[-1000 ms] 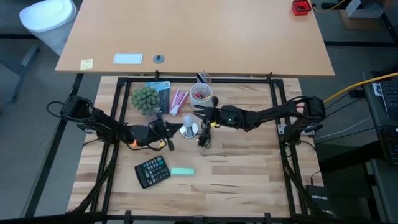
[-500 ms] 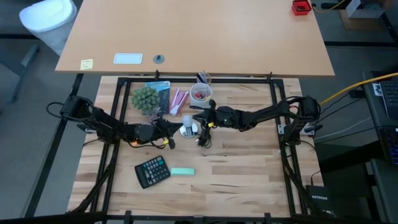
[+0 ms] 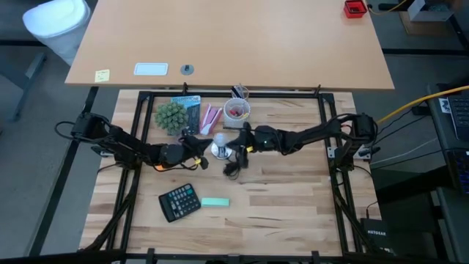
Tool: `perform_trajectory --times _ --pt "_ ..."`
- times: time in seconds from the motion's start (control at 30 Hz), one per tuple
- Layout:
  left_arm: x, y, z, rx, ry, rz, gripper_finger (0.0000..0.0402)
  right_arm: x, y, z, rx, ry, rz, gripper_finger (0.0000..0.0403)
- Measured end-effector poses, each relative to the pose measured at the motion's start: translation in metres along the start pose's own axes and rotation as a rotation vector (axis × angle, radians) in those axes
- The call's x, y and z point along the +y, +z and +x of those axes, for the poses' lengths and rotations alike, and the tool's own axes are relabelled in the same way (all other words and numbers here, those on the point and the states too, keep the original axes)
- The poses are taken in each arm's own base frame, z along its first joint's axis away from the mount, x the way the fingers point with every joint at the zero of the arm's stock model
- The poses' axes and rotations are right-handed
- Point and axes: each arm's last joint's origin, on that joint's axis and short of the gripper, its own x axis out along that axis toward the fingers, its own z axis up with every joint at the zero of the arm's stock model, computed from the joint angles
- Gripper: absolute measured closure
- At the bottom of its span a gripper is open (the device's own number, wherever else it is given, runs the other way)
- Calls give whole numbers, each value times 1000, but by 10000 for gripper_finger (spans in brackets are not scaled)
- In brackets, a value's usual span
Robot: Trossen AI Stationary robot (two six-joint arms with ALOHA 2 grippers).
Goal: Screw lightbulb
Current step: Remove the lightbulb from the lamp
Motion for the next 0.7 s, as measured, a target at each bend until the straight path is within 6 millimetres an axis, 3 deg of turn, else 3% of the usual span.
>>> perform_trajectory --times 0.3,0.7 --pt "2 -7 0 56 37 -18 400 8 0 0 3 104 -5 363" --pt "11 -33 -5 270 120 -55 400 39 -11 -2 108 179 -30 363"
